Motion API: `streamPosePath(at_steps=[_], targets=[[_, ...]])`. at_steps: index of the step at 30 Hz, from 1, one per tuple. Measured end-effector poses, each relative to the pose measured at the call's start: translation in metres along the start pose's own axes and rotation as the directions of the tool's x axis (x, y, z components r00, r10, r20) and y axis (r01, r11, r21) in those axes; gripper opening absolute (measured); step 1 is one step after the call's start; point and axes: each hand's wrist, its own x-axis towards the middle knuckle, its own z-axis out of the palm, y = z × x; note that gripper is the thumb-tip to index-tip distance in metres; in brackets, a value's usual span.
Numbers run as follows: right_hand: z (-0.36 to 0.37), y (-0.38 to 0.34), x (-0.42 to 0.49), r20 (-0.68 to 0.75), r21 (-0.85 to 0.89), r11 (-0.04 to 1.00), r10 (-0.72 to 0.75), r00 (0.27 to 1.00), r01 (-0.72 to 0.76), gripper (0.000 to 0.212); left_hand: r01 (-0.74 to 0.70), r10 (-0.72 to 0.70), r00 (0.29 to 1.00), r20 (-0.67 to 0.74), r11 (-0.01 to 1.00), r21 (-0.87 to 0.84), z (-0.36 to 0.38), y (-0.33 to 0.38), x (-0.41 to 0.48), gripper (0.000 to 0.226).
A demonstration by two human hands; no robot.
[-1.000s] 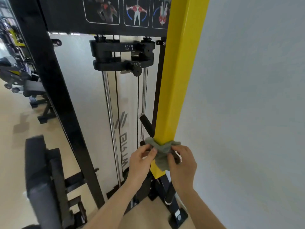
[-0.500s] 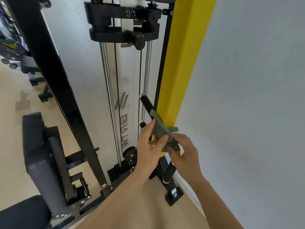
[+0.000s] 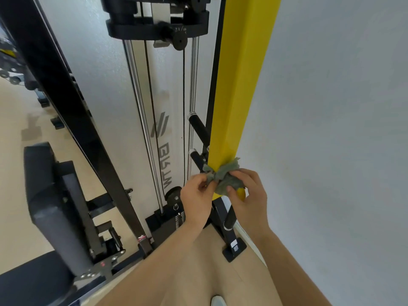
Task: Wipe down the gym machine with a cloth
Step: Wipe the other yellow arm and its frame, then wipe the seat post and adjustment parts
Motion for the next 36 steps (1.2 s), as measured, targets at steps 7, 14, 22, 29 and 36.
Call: streamPosePath(at_steps=[7, 14, 22, 29, 36], targets=[[0.003, 0.016, -0.011, -0.091, -0.254, 0.954, -0.188, 0.978, 0.159, 0.030, 0.270, -0.272, 0.950, 0.151, 0.962, 0.033, 0.000, -0.015, -0.009, 0.020], [0.005, 0.008, -0.016, -0.096, -0.340, 0.862, -0.429, 0.898, 0.376, 0.024, 0.503, -0.401, 0.789, 0.466, 0.856, -0.116, -0.027, -0.004, -0.024, 0.033], [0.056, -0.029, -0.044, 0.081, -0.120, 0.954, -0.265, 0.961, 0.274, 0.014, 0.503, -0.472, 0.864, 0.173, 0.813, -0.294, -0.126, 0.013, -0.022, 0.015], [0.124, -0.077, -0.047, 0.636, 0.262, 0.869, 0.173, 0.752, -0.420, 0.059, 0.255, -0.252, 0.965, 0.074, 0.967, -0.028, -0.225, 0.020, -0.005, 0.008], [0.146, -0.130, -0.039, 0.813, 0.367, 0.817, -0.051, 0.580, -0.444, 0.050, 0.077, -0.106, 0.939, 0.327, 0.992, 0.100, -0.301, 0.045, 0.004, 0.020]])
